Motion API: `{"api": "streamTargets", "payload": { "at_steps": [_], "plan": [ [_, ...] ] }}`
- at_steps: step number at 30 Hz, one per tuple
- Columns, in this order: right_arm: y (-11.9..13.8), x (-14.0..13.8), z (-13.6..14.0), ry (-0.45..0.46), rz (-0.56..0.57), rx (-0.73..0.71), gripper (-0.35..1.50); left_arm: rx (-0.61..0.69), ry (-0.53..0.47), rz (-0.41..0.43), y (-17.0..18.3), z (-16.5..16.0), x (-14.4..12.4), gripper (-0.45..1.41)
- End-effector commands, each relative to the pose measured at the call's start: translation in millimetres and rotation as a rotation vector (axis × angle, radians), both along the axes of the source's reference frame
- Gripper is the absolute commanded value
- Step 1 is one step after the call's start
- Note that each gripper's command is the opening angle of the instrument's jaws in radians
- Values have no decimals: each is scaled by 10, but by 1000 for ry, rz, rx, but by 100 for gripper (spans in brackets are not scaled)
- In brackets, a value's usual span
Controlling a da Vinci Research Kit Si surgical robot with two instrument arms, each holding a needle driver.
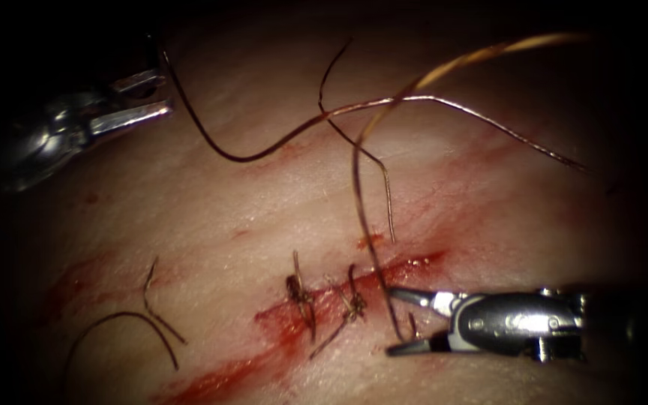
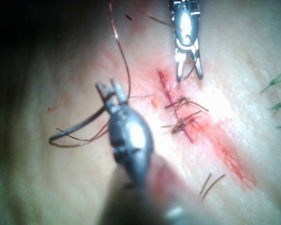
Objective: Wound Closure
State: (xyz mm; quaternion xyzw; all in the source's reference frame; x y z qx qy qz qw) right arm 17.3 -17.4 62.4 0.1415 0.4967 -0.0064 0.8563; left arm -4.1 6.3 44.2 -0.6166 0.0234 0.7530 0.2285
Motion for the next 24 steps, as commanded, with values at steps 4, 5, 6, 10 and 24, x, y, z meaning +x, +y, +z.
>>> {"api": "streamTargets", "payload": {
  "at_steps": [4, 5, 6, 10, 24],
  "plan": [
    [-5, -2, 2, -42, 28, 32, -35, 0, 1, -1, -3, 7, -6, -45],
    [-6, -4, 0, -47, 31, 35, -35, 0, 1, -1, -3, 7, -6, -45],
    [-6, -4, 0, -47, 31, 35, -35, 0, 1, -1, -3, 7, -6, -45],
    [-15, -9, -7, -55, 38, 51, -35, -3, 2, -2, -4, 9, -8, -45],
    [-75, -9, -43, -84, -20, 118, -35, -11, 7, 3, -6, 13, -12, -45]
  ]
}}
